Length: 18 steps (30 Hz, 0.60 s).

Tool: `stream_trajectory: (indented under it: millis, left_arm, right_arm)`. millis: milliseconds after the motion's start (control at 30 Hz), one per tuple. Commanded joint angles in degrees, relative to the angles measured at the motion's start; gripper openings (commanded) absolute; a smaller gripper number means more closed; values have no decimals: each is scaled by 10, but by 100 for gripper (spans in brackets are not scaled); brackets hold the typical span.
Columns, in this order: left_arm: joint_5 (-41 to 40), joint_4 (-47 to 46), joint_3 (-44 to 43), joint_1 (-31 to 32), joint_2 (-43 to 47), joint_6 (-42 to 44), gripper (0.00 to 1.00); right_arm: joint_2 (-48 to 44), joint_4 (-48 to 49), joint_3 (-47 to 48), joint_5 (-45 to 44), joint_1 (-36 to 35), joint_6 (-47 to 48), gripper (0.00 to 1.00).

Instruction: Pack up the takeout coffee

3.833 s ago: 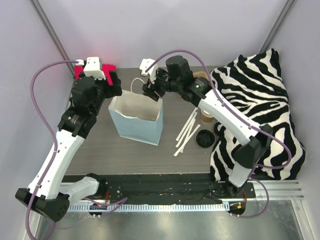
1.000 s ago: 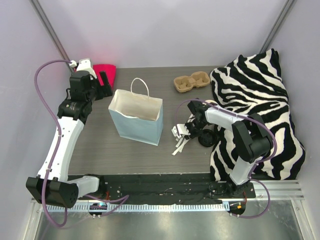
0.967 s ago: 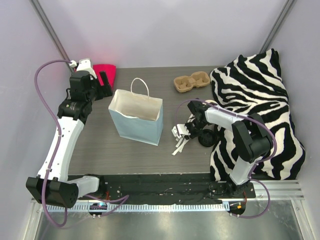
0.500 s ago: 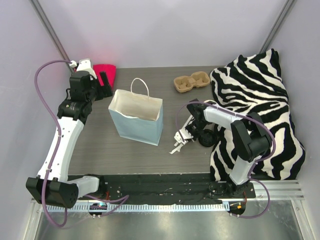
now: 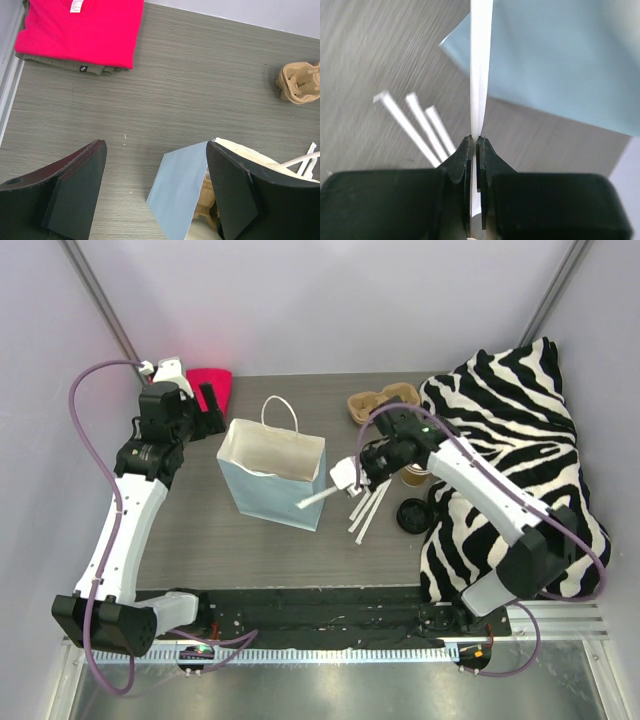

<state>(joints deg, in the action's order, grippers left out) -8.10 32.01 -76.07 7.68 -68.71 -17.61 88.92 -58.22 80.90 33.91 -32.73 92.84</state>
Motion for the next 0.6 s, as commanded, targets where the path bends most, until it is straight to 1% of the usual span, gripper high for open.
stream_trajectory:
  millis: [0,33,67,100,133,200,233,267,333,367,467,500,567]
  left_arm:
    - [-2,-24,-19,-5,5,-1,86]
    - [-3,-25,-19,-6,5,-3,87]
    - [-2,-25,-18,-7,2,-6,89]
    - [6,-28,-18,-6,2,-8,97]
    - [11,-28,-18,-6,-1,-16,100]
    - [15,-29,-18,-6,-7,-24,100]
    - [16,-28,-19,-6,-10,-27,100]
    - [16,-27,-22,-6,-15,-29,100]
    - [12,-21,-30,-7,-21,-29,100]
    - [8,-17,-37,-8,-22,-27,100]
    - [1,-21,-29,-13,-17,-30,99]
    - [2,-21,-28,-14,-15,-36,100]
    - [4,-11,-34,-18,-19,-40,100]
  right_arm:
    - [-68,80,83,100,-7,-255,1]
    - [-91,131,96,101,-8,-412,1]
    - [-99,184,101,100,-8,-479,1]
    - [-107,285,106,98,-10,-545,1]
    - [-113,331,120,77,-30,-623,1]
    - [-102,430,147,51,-53,-688,1]
    - [-90,443,192,47,-61,-733,1]
    - [-60,443,218,44,-72,-749,1]
    - [-36,449,271,39,-74,-786,1]
    - [-16,454,282,30,-75,-815,1]
    - [15,507,304,21,-82,-877,1]
    - [41,522,309,0,-98,-883,1]
    - [67,522,339,-4,-107,-896,1]
